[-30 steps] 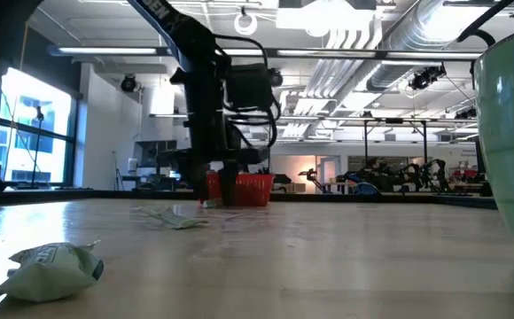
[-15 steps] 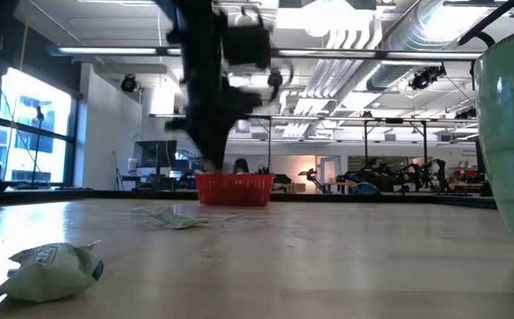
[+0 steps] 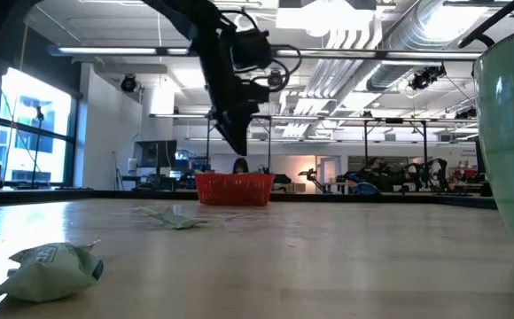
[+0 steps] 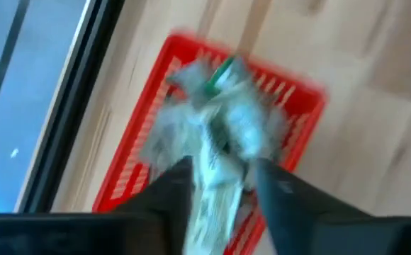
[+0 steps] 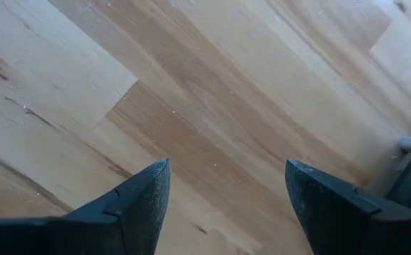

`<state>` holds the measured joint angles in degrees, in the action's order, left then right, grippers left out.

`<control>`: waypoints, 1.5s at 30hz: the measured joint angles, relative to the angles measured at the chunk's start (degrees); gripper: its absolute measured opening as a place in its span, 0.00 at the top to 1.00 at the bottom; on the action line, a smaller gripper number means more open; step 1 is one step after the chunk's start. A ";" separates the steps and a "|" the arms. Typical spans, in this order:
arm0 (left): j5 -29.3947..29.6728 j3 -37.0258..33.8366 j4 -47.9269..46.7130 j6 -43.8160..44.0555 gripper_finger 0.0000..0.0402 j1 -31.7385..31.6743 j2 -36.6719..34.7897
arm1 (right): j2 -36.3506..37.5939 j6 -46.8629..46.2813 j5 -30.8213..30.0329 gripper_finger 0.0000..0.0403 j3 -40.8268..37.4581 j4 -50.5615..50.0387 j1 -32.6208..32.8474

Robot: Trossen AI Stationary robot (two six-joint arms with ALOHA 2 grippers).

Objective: Pick and place items into bin
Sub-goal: Put the top light green stevia packet into the red bin

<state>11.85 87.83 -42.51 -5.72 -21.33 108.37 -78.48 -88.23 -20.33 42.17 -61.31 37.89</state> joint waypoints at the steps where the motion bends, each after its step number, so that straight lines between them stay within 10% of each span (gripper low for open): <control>1: 1.00 0.02 -1.20 0.20 0.50 -0.53 0.33 | -0.01 -0.09 0.34 0.33 0.00 0.32 0.03; 7: -3.91 0.74 -10.88 6.29 0.28 1.21 -2.41 | -0.02 -0.22 1.14 0.33 0.00 0.73 0.06; 12: -17.46 -3.19 -11.12 1.79 0.33 17.80 -12.26 | -0.02 0.81 -0.69 0.33 0.00 0.69 0.16; 21: -7.59 -17.69 5.74 -0.24 0.40 39.81 -7.39 | -0.01 3.10 -3.56 0.33 0.00 0.42 -0.14; 34: -9.02 -17.28 7.98 -0.25 0.42 37.66 4.09 | -0.02 3.20 -1.19 0.33 0.00 0.30 -0.02; 41: -6.17 -16.79 2.52 -8.63 0.90 31.08 3.76 | -0.02 3.26 -1.76 0.33 0.00 -0.69 -0.02; 45: 0.90 -11.68 -7.96 -11.65 0.89 24.22 4.09 | -0.01 3.24 -1.80 0.33 0.00 -1.89 -0.02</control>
<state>12.75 76.15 -50.47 -17.37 2.89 112.46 -78.50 -84.99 -22.13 42.17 -63.20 37.87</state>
